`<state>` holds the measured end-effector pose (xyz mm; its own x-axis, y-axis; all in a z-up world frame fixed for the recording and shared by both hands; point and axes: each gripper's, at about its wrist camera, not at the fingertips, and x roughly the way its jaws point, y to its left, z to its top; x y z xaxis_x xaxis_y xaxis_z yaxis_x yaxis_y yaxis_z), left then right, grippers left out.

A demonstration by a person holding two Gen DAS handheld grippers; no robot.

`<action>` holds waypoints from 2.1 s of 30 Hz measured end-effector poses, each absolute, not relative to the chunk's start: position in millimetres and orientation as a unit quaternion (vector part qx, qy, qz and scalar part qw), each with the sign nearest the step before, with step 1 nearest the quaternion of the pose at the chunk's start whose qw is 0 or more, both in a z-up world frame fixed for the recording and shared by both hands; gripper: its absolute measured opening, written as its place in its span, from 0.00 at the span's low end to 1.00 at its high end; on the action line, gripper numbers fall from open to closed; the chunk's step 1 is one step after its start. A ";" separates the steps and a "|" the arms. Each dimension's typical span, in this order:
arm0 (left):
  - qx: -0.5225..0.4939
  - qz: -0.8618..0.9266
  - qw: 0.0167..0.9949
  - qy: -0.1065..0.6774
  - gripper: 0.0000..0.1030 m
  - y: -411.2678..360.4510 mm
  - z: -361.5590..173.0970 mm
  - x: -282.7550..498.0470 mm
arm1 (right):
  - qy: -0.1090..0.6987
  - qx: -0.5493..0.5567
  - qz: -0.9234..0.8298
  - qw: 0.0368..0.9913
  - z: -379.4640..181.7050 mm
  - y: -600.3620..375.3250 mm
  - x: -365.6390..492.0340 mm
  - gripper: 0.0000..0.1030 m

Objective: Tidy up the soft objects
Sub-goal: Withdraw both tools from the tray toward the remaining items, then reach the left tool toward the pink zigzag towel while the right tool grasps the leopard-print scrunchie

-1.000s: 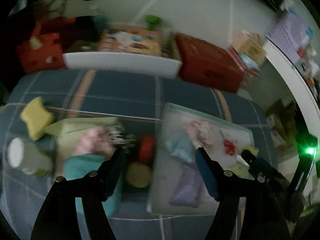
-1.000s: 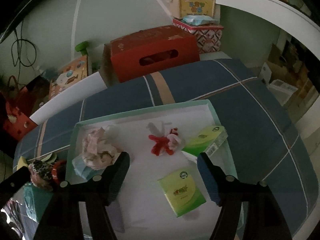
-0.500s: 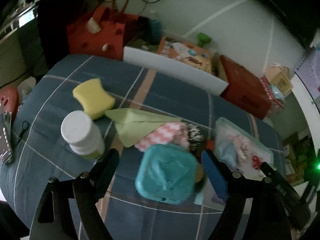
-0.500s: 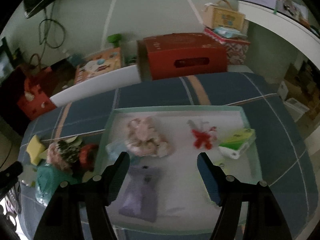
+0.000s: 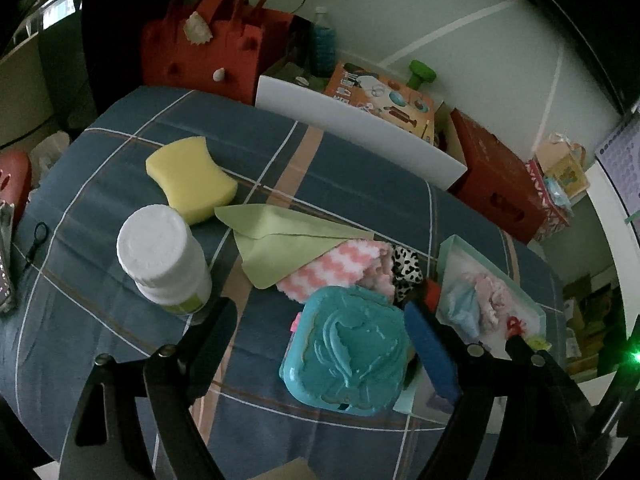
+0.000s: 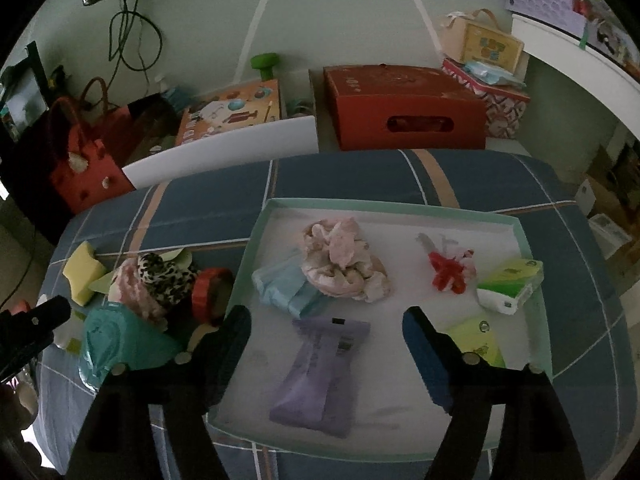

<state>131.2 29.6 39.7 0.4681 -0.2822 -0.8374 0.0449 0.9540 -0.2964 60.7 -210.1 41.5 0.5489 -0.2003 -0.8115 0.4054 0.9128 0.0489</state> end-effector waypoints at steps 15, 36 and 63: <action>-0.129 -0.081 0.859 0.488 0.96 45.8 44.2 135.7 | 0.399 0.117 -0.126 0.901 53.0 -192.7 62.5 1.00; -0.159 -0.100 0.867 0.461 0.96 58.3 49.7 141.0 | 0.420 0.146 -0.120 0.887 33.6 -186.9 76.2 1.00; -0.171 -0.082 0.879 0.437 0.96 84.2 53.8 159.7 | 0.411 0.147 -0.062 0.897 51.7 -163.6 117.1 1.00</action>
<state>159.7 84.2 53.8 0.6050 -0.2944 -0.7398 -0.0051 0.9277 -0.3733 117.1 -163.6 51.7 0.6540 0.0089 -0.7565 0.2327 0.9491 0.2124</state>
